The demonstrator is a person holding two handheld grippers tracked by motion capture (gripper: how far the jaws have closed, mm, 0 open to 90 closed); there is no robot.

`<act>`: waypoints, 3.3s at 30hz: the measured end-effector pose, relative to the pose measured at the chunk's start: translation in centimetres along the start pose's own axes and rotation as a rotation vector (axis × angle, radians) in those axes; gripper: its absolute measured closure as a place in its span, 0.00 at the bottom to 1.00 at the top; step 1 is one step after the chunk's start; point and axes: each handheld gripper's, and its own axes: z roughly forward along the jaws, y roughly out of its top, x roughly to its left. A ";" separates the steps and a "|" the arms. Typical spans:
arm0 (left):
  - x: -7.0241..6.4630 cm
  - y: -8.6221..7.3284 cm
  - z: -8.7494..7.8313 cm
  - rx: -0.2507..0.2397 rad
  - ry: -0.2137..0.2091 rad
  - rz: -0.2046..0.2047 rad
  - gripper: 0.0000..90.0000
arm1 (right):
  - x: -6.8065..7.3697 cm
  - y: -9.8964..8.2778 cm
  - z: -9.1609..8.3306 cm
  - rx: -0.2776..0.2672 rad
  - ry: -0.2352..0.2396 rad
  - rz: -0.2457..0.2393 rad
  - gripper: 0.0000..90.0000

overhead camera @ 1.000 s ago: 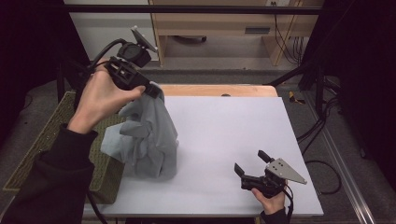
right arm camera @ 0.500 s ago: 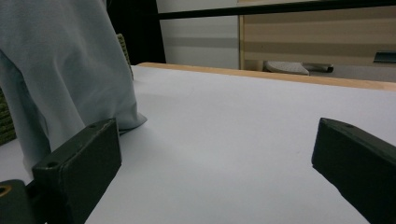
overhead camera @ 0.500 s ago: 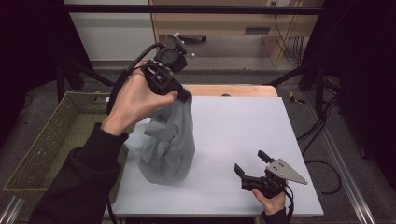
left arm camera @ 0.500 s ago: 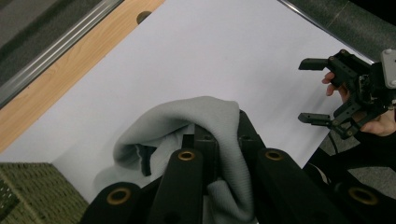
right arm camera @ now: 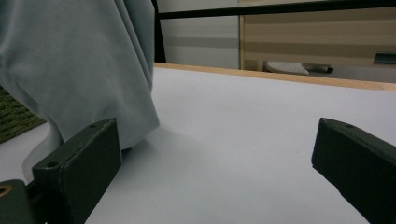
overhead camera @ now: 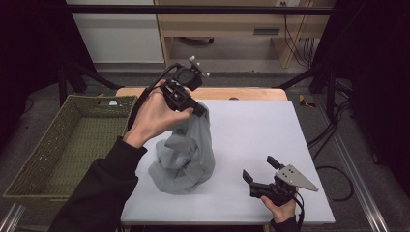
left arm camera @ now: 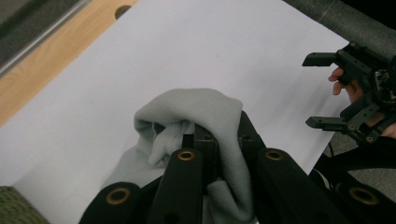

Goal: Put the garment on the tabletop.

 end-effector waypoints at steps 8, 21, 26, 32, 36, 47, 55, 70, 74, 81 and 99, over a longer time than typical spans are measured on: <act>1.0 -2.0 3.8 -0.011 -0.030 -0.026 0.92 | 0.1 -0.1 0.1 0.003 0.003 0.004 0.02; 0.9 -4.8 10.5 0.023 -0.101 -0.032 0.91 | 0.0 -0.2 0.2 -0.004 0.011 0.003 0.02; 0.5 -5.6 12.6 0.038 -0.125 -0.033 0.91 | 0.0 -0.2 0.1 0.010 0.002 0.002 0.02; 0.2 -6.3 14.3 0.046 -0.135 -0.025 0.91 | 0.0 -0.2 0.1 0.013 0.005 0.019 0.02; -0.1 -6.7 15.0 0.059 -0.140 -0.015 0.89 | -0.1 -0.3 0.2 0.013 0.002 0.013 0.02; -0.2 -7.1 13.4 -0.021 -0.085 -0.004 0.42 | -0.1 -0.3 0.3 0.011 0.005 0.017 0.02; 0.5 -8.3 10.1 -0.190 -0.072 -0.036 0.17 | -0.1 -0.3 0.2 0.012 0.011 0.026 0.02; 1.9 -14.5 8.1 -0.443 -0.022 -0.130 0.04 | -0.2 -0.2 0.2 0.010 0.009 0.025 0.01; 2.2 -16.5 8.0 -0.522 -0.005 -0.154 0.04 | -0.2 -0.2 0.2 0.011 0.009 0.025 0.01; 1.8 -19.5 7.9 -0.607 0.036 -0.148 0.04 | -0.2 -0.1 0.0 0.013 0.014 0.023 0.01; 1.8 -26.6 8.2 -0.677 0.068 -0.248 0.04 | -0.3 -0.1 -0.3 0.016 0.029 0.022 0.00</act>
